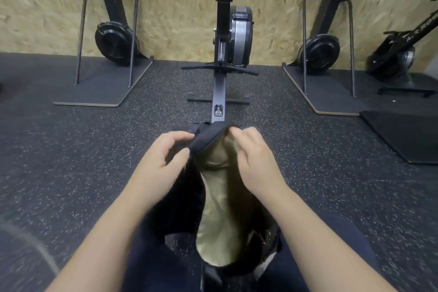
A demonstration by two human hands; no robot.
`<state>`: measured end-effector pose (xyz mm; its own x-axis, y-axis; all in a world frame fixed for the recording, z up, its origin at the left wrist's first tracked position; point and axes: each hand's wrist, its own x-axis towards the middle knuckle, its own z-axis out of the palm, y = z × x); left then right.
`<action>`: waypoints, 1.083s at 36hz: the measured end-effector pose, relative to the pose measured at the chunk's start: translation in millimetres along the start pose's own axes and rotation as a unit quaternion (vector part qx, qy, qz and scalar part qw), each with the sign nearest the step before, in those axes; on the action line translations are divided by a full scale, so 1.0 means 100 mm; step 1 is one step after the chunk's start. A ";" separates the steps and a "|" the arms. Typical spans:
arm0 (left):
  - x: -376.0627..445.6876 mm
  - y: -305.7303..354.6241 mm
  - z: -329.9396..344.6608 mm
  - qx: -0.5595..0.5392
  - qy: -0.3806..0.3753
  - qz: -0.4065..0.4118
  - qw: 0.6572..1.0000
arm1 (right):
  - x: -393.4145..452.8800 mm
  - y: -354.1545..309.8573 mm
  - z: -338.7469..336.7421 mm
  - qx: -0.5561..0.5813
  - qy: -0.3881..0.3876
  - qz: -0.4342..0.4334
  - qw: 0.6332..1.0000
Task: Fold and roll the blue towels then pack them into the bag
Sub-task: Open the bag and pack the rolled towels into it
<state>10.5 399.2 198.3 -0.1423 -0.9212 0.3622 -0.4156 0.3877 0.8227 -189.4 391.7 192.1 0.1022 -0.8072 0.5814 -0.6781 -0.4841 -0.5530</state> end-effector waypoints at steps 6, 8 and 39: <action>-0.03 -0.20 0.30 0.188 -0.018 -0.070 0.980 | -0.09 0.04 0.11 -0.037 -0.086 -0.012 0.996; -0.05 -0.29 0.37 0.221 -0.008 -0.096 0.971 | -0.14 -0.01 0.12 -0.010 -0.112 -0.018 0.994; -0.06 -0.51 0.33 0.200 -0.012 -0.154 0.967 | -0.58 0.67 0.49 -0.214 -0.106 0.044 0.970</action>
<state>2.5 384.1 139.4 0.0258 -0.9933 0.1130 -0.7556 0.0546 0.6527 -204.8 389.4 91.9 0.1464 -0.9124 0.3823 -0.9268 -0.2616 -0.2696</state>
